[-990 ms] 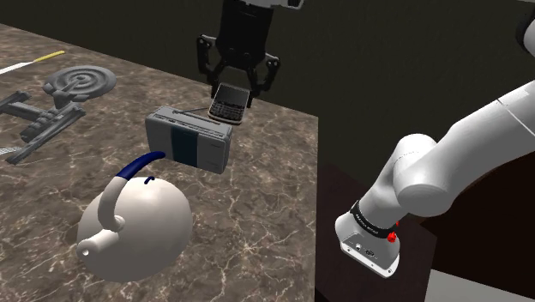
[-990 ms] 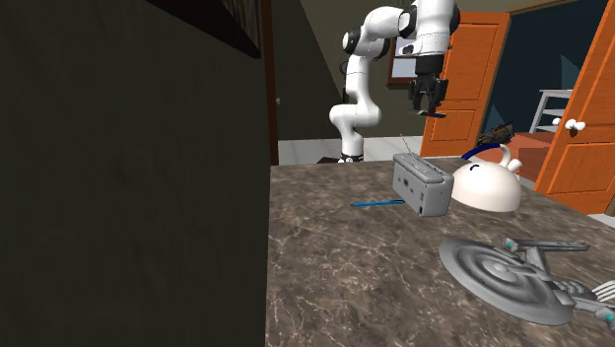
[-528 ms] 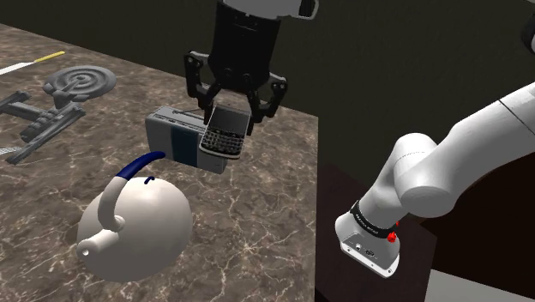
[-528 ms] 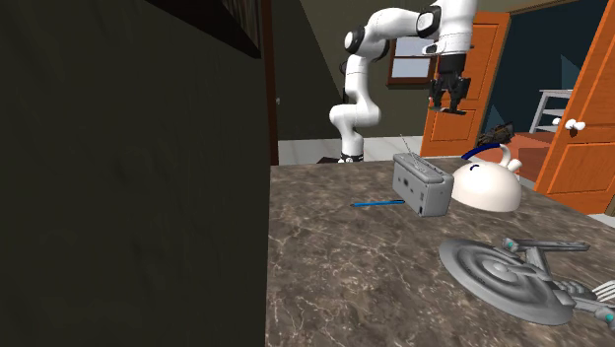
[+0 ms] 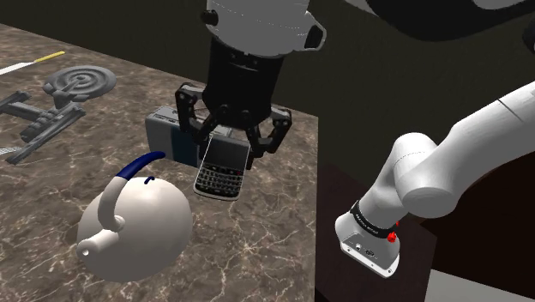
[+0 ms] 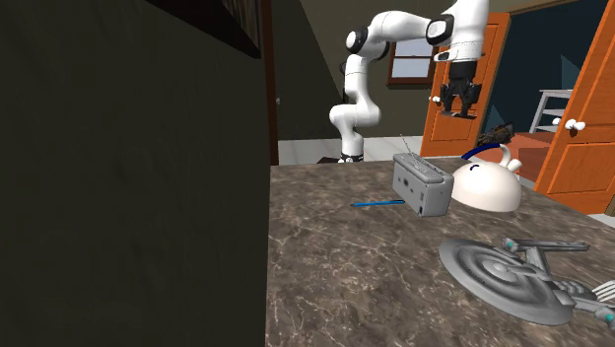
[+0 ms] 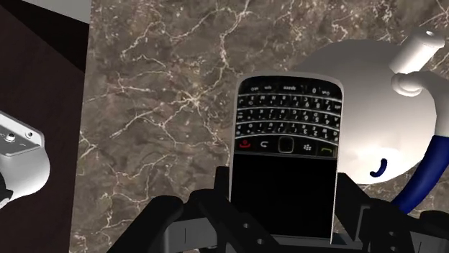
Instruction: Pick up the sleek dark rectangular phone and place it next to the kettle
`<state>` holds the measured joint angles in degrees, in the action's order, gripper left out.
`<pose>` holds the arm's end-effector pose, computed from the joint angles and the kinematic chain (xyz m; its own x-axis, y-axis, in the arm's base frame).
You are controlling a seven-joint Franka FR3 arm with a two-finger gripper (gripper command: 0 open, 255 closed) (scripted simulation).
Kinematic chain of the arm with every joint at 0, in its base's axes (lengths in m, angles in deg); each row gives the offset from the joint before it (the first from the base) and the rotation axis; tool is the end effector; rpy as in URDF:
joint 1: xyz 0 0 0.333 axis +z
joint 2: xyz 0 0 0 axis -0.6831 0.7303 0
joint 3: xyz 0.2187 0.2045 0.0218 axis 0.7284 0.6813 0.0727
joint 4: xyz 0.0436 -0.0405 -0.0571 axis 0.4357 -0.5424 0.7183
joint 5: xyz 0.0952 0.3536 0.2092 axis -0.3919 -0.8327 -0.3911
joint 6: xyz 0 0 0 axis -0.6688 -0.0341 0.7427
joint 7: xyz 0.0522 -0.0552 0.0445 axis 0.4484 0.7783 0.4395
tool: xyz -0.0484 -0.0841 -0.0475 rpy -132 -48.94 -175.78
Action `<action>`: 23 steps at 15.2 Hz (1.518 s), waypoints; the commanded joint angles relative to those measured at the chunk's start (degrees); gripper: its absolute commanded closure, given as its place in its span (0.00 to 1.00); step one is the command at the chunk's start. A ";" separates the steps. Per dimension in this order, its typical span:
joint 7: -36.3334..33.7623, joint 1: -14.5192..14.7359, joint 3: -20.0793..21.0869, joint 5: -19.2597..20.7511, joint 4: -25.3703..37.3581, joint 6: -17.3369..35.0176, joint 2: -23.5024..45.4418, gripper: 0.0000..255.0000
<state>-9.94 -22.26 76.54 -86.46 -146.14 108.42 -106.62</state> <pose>0.2814 0.4185 0.5471 0.6298 -0.7763 -0.0268 -0.7762 -0.6278 -0.0573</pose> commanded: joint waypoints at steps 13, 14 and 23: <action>0.03 0.44 1.72 -0.58 -9.79 10.91 1.12 1.00; 0.02 0.45 1.86 -0.59 -10.42 11.71 1.30 1.00; -0.38 0.42 3.28 -0.36 -15.55 19.00 3.61 1.00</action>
<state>-10.31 -21.78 79.66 -86.91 -161.05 126.40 -103.40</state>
